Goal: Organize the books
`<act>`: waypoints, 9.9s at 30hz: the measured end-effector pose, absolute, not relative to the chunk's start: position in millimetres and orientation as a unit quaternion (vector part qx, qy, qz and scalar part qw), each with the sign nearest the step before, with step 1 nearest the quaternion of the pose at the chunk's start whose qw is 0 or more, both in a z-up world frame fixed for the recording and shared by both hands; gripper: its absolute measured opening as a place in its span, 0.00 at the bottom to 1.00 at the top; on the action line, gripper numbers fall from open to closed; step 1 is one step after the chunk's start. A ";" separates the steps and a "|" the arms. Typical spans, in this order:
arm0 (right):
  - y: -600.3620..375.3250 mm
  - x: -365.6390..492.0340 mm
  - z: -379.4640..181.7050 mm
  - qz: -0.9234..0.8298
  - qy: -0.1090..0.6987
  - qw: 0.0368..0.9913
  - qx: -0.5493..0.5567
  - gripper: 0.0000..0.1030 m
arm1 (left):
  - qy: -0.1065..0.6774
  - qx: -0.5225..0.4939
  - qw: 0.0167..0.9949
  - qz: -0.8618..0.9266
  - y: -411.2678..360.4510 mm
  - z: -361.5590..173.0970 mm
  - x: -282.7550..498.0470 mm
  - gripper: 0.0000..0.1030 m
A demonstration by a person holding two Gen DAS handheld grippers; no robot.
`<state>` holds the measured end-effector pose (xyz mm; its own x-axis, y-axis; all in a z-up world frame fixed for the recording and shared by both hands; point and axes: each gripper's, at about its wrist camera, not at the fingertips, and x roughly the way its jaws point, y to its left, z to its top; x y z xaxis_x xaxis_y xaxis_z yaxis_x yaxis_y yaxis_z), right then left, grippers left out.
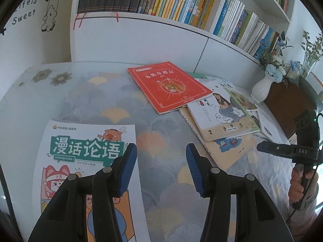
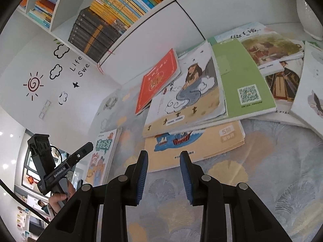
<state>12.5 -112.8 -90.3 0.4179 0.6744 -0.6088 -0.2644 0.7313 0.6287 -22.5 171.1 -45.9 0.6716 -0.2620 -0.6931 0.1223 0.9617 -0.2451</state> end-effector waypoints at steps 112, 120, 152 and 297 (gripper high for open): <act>-150.0 -3.3 -145.1 0.365 0.462 0.788 0.183 0.18 | 0.432 -0.106 0.861 -0.245 87.8 -112.6 -21.9 0.34; -156.4 -7.4 -141.4 0.395 0.448 0.773 0.214 0.14 | 0.443 -0.134 0.849 -0.257 95.2 -113.3 -18.8 0.32; -104.5 -65.3 -92.3 0.412 0.381 0.822 0.098 0.14 | 0.466 -0.064 0.827 -0.308 116.0 -80.5 -52.4 0.30; -407.6 10.1 -140.2 0.158 0.429 0.801 0.385 0.57 | 0.432 -0.074 0.855 -0.277 -54.9 -80.8 51.4 0.55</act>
